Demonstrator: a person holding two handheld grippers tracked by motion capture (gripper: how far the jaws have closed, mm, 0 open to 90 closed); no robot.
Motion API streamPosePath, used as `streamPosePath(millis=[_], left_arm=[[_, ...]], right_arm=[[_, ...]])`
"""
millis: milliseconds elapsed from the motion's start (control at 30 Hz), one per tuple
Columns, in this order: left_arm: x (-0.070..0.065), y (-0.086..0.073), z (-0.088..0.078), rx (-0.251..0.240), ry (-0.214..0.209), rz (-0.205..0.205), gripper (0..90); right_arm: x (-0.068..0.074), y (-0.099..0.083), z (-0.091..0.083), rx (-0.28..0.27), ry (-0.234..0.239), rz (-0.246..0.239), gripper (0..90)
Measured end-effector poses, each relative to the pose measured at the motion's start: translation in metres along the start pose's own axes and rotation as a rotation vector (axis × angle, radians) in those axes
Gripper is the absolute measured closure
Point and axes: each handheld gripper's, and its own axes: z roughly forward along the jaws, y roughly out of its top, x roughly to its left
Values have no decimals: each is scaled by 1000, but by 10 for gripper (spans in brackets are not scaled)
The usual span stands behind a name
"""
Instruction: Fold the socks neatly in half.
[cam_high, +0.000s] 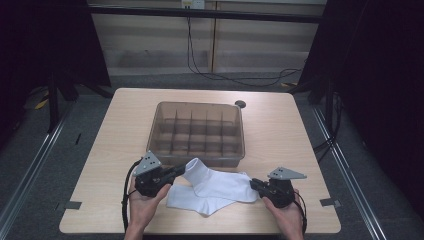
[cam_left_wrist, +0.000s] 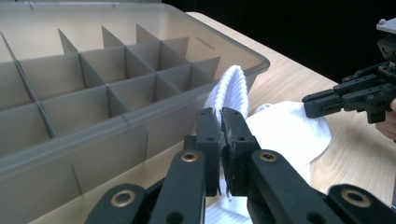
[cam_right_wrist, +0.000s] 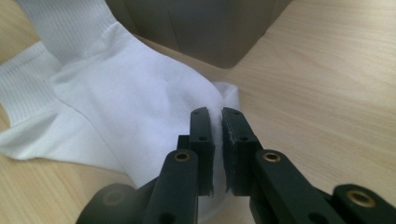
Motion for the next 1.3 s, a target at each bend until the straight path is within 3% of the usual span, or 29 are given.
streamPosePath(millis=[133,300,633,733,933,1100,1300], left_arm=[[-1,2,-4,-3,1,10,871],[-3,2,-7,-14,6,-2,871],[-15,-2,-21,-6,0,1,871],[-13,-9,-21,13,12,-12,871],[0,-25,-13,56,32,-59,865],[4,-31,-12,75,40,-76,853],[12,-34,-9,90,44,-94,762]], right_arm=[[-1,2,-6,-28,8,16,837],[-5,6,-14,-67,-17,26,837],[-12,9,-28,-67,-21,48,831],[-13,9,-25,-47,-15,46,823],[-19,11,3,13,-24,35,811],[-23,11,19,42,-28,31,772],[-20,11,20,32,-32,40,729]])
